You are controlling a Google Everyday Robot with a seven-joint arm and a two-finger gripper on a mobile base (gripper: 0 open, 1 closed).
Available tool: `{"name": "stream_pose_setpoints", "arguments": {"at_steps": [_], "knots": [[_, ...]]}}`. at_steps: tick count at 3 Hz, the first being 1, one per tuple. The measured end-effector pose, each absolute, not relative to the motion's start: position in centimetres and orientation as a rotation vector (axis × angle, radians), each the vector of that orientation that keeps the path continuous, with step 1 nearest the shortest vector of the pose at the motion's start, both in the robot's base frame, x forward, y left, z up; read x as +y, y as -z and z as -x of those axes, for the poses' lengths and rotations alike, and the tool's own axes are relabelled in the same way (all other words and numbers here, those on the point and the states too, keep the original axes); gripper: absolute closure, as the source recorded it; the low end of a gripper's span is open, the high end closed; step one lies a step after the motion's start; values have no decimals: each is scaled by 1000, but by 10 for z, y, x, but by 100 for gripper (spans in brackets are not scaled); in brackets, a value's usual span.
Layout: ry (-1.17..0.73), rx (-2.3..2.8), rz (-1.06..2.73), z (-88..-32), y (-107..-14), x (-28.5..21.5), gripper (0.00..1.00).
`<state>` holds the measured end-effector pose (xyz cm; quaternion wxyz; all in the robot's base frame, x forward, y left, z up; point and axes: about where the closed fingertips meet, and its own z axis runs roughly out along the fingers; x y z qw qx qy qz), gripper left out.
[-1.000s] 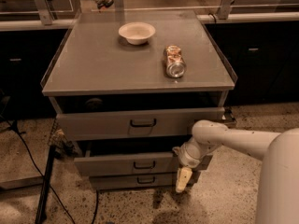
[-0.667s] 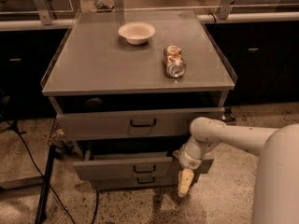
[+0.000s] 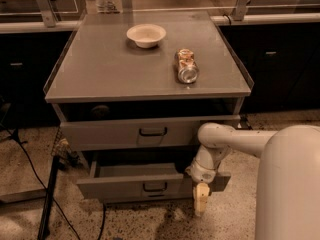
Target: Open middle drawer
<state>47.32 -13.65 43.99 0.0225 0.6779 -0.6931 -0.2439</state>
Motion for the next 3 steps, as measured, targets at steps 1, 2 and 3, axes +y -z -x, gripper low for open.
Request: {"name": "stream_pose_setpoints", "arguments": {"at_steps": [1, 2, 3], "knots": [[764, -2133, -2090, -470, -442, -138, 0], [790, -2085, -2057, -461, -446, -142, 0], [805, -2060, -2024, -451, -450, -148, 0]]}}
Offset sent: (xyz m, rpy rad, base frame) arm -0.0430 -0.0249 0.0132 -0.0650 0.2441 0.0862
